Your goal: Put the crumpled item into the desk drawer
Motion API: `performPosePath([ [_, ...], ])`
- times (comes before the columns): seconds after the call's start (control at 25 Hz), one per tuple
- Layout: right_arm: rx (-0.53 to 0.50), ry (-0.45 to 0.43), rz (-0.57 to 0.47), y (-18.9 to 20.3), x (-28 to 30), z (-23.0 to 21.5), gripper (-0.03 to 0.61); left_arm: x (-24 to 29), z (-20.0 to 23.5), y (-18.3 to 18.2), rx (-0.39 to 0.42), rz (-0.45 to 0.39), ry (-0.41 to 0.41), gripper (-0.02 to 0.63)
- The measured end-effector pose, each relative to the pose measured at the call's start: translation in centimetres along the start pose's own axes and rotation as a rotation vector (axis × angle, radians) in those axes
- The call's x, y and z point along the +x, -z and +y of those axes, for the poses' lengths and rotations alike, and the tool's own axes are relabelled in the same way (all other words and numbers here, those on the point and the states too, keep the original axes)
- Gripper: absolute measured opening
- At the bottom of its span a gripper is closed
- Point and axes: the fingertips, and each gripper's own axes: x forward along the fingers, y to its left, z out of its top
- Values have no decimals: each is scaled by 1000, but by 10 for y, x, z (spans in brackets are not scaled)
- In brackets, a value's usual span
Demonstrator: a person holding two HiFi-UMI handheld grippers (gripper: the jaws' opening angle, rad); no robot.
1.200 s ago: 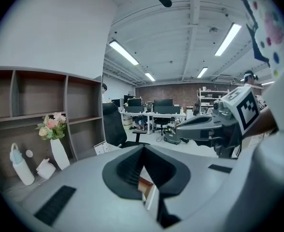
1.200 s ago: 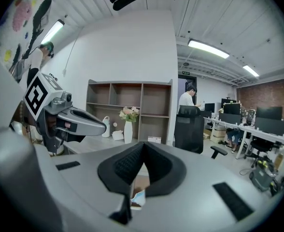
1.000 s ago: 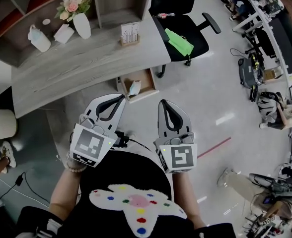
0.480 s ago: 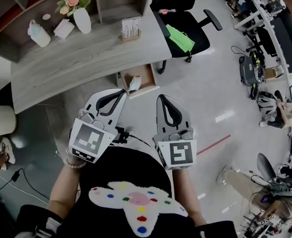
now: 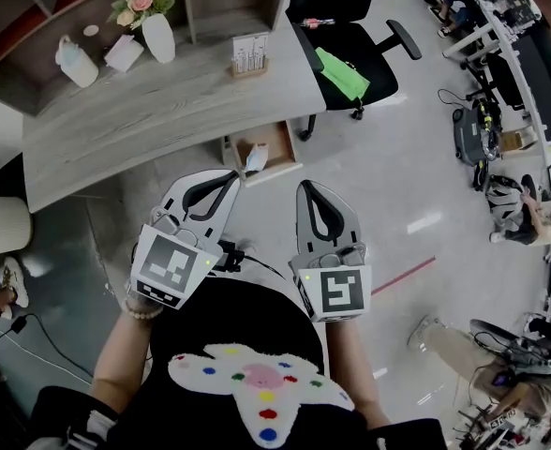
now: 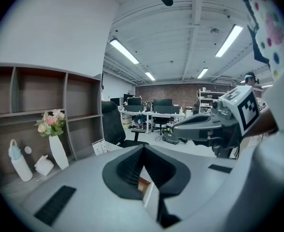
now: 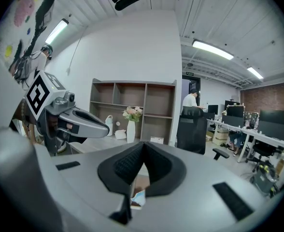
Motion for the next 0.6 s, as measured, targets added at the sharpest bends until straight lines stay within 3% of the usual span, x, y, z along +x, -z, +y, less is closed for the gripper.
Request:
performPosePath([
  [0.6,0,-56,-19,0,2,17,3,-4,1,2,-1,-3,-7,11],
])
